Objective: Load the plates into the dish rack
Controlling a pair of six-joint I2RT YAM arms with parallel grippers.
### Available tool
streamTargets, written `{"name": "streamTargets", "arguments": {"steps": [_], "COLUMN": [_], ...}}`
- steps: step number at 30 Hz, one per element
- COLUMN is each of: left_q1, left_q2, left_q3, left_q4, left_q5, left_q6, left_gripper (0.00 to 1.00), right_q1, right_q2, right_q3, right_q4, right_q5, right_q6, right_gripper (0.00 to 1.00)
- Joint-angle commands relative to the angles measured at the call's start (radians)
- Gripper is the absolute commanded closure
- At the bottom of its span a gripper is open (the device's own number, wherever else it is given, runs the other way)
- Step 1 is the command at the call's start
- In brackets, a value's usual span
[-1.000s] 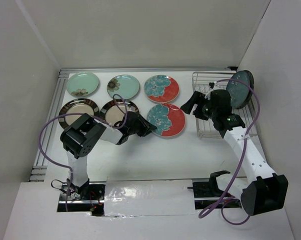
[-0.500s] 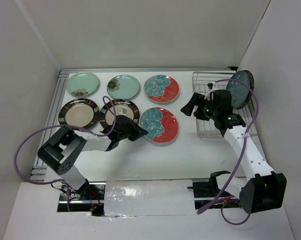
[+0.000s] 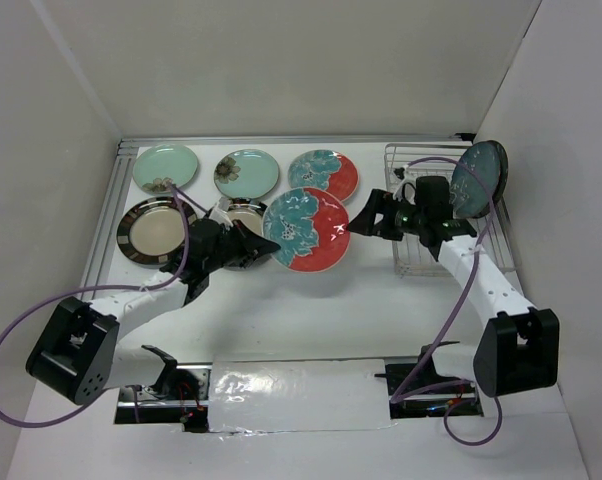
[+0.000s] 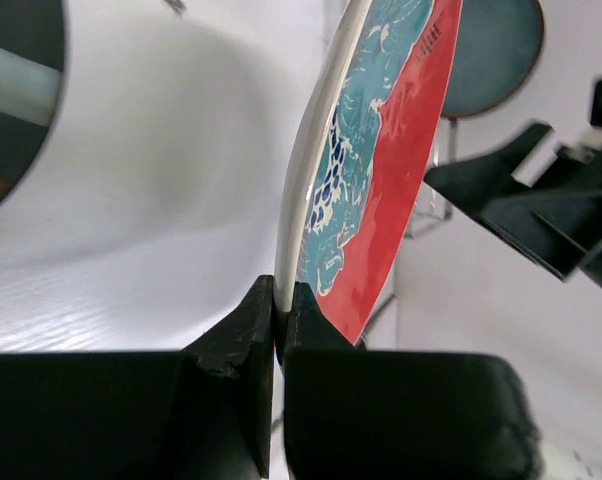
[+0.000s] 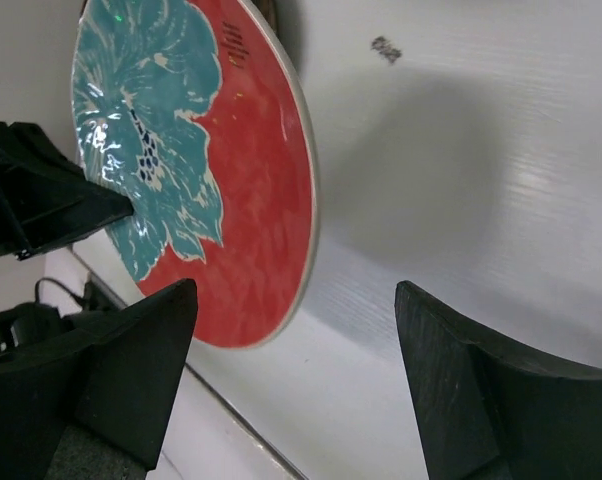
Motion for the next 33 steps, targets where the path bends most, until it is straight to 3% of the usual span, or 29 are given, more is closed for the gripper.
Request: {"name": "streamTargets", "arguments": {"steps": [1, 7, 10, 11, 12, 13, 15, 16, 18, 19, 22, 23, 27, 33], "left_q1": [0.011, 0.011, 0.011, 0.011, 0.011, 0.011, 0.020, 0.020, 0.034, 0.048, 0.061, 0.071, 0.080, 0.101], "left_q2": [-0.036, 0.011, 0.036, 0.047, 0.047, 0.047, 0.047, 0.047, 0.038, 0.029, 0.018, 0.009, -0.001, -0.042], "left_q3": [0.037, 0.076, 0.086, 0.095, 0.096, 0.106, 0.106, 0.106, 0.128, 0.149, 0.203, 0.224, 0.364, 0.393], "left_q4": [0.296, 0.376, 0.418, 0.418, 0.402, 0.387, 0.356, 0.311, 0.246, 0.162, -0.011, -0.077, -0.485, -0.691], "left_q5": [0.207, 0.302, 0.350, 0.362, 0.362, 0.362, 0.362, 0.362, 0.362, 0.352, 0.324, 0.304, 0.145, -0.001], "left_q6": [-0.051, -0.060, -0.069, -0.069, -0.069, -0.059, -0.031, -0.020, 0.013, 0.048, 0.165, 0.200, 0.389, 0.558], "left_gripper": [1.00, 1.00, 1.00, 1.00, 1.00, 1.00, 0.95, 0.79, 0.61, 0.40, 0.16, 0.02, 0.00, 0.00], "right_q1": [0.019, 0.068, 0.086, 0.086, 0.086, 0.086, 0.086, 0.086, 0.070, 0.070, 0.027, 0.017, -0.036, -0.119], "right_q2": [0.037, 0.096, 0.105, 0.105, 0.105, 0.105, 0.105, 0.094, 0.083, 0.073, 0.054, 0.042, 0.016, -0.029], "right_q3": [0.038, 0.056, 0.056, 0.056, 0.056, 0.056, 0.085, 0.085, 0.117, 0.130, 0.202, 0.226, 0.391, 0.478], "right_q4": [0.100, 0.148, 0.170, 0.182, 0.182, 0.182, 0.158, 0.147, 0.112, 0.096, 0.030, 0.015, -0.048, 0.036], "right_q5": [-0.125, -0.149, -0.158, -0.167, -0.167, -0.167, -0.155, -0.155, -0.141, -0.115, -0.055, 0.007, 0.254, 0.705], "right_q6": [-0.028, -0.028, -0.019, -0.009, -0.009, -0.009, -0.032, -0.032, -0.063, -0.072, -0.112, -0.121, -0.224, -0.408], "right_gripper": [0.14, 0.17, 0.30, 0.48, 0.60, 0.81, 0.93, 1.00, 1.00, 1.00, 1.00, 1.00, 1.00, 1.00]}}
